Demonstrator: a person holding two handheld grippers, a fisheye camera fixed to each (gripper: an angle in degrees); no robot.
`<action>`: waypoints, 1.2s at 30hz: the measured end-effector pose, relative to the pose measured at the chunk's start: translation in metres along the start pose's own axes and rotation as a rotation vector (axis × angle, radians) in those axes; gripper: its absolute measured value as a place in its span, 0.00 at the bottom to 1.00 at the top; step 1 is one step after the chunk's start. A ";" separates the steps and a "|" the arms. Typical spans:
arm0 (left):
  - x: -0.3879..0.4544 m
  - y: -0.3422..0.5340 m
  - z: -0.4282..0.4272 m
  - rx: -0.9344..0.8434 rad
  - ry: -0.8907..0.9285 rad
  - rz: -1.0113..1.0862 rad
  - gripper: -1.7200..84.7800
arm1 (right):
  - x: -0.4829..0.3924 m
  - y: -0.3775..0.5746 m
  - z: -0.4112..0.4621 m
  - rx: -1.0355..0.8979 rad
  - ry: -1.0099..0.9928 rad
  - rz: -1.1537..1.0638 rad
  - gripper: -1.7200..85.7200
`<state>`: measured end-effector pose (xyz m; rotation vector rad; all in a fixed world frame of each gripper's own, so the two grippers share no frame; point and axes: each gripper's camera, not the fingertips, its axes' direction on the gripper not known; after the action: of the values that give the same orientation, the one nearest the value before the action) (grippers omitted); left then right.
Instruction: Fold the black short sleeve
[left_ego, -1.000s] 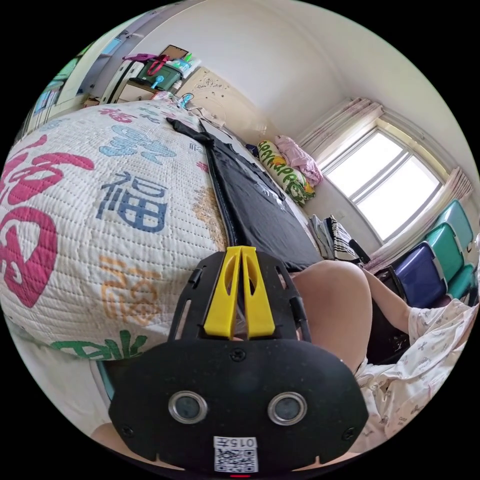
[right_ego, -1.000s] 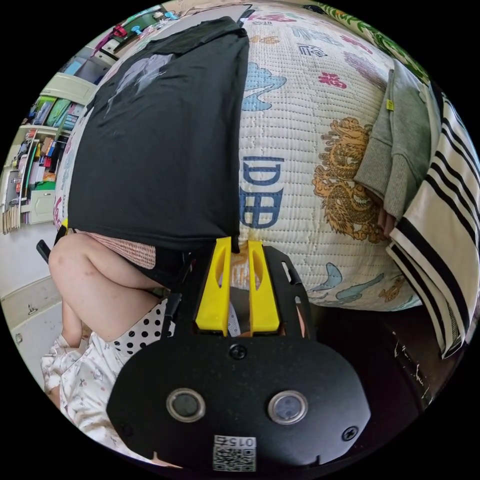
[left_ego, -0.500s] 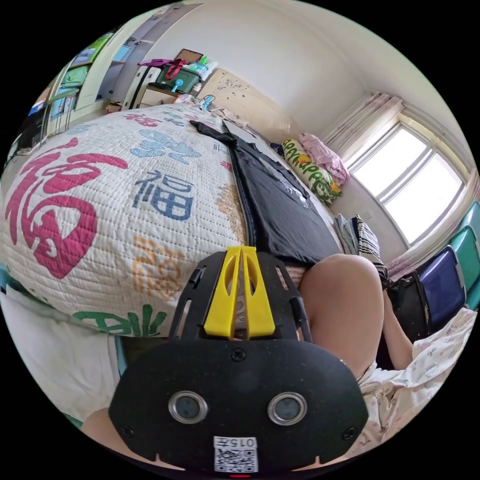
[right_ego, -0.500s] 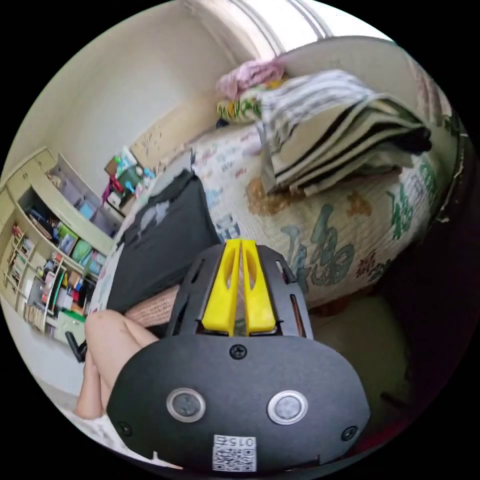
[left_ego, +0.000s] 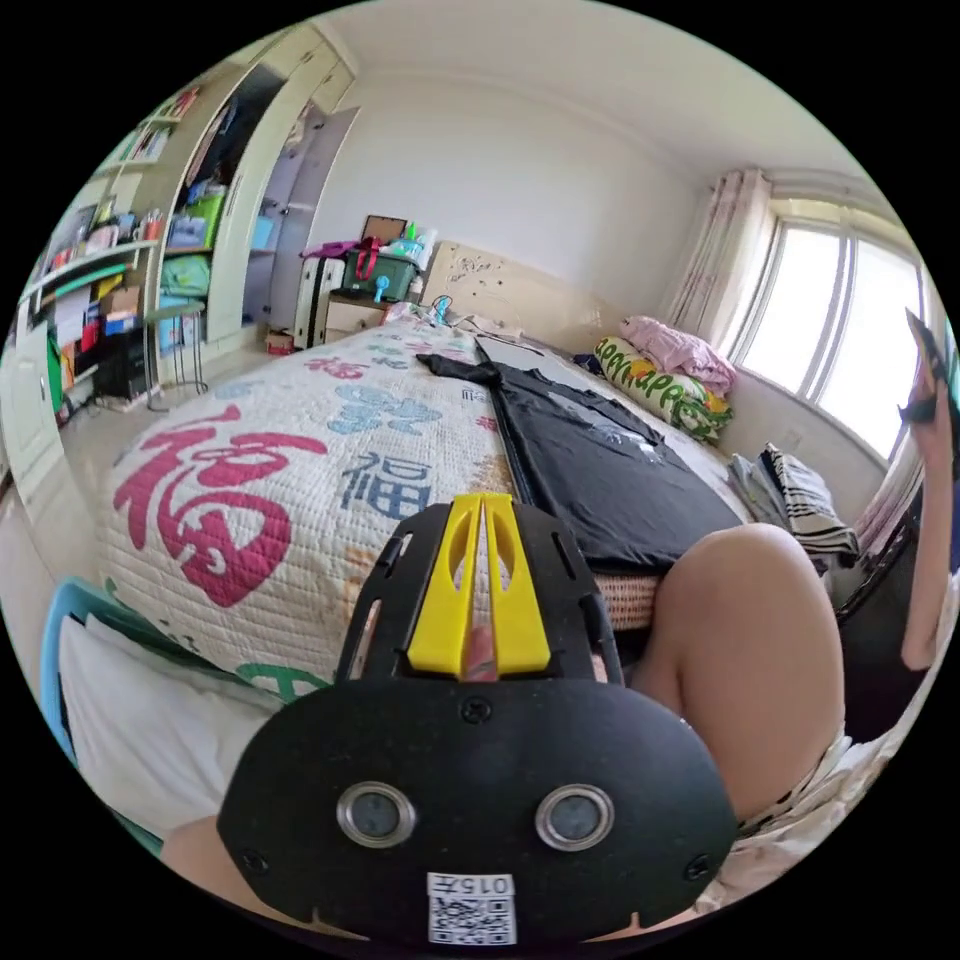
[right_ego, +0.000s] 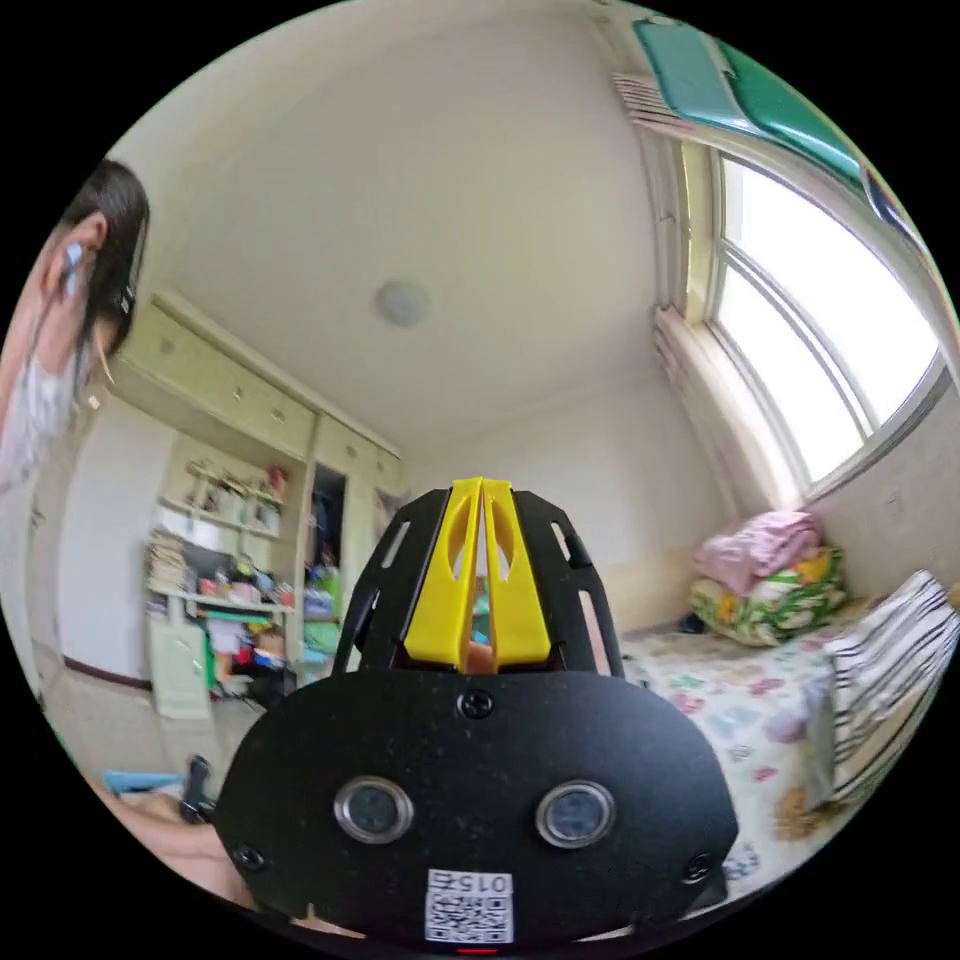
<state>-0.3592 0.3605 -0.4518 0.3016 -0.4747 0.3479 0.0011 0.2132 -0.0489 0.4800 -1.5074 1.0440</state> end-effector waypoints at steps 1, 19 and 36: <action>0.012 0.007 0.000 0.005 -0.010 0.018 0.04 | -0.007 -0.010 -0.025 0.070 -0.108 0.057 0.01; 0.178 0.020 -0.100 0.330 -0.096 0.033 0.22 | 0.067 -0.045 -0.352 0.635 -0.907 0.349 0.01; 0.214 -0.190 -0.171 0.319 0.046 -0.146 0.22 | 0.147 0.104 -0.292 0.493 -0.947 0.265 0.01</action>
<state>-0.0396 0.3058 -0.5294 0.6341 -0.3489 0.2868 0.0510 0.5430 0.0302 1.2760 -2.1675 1.5157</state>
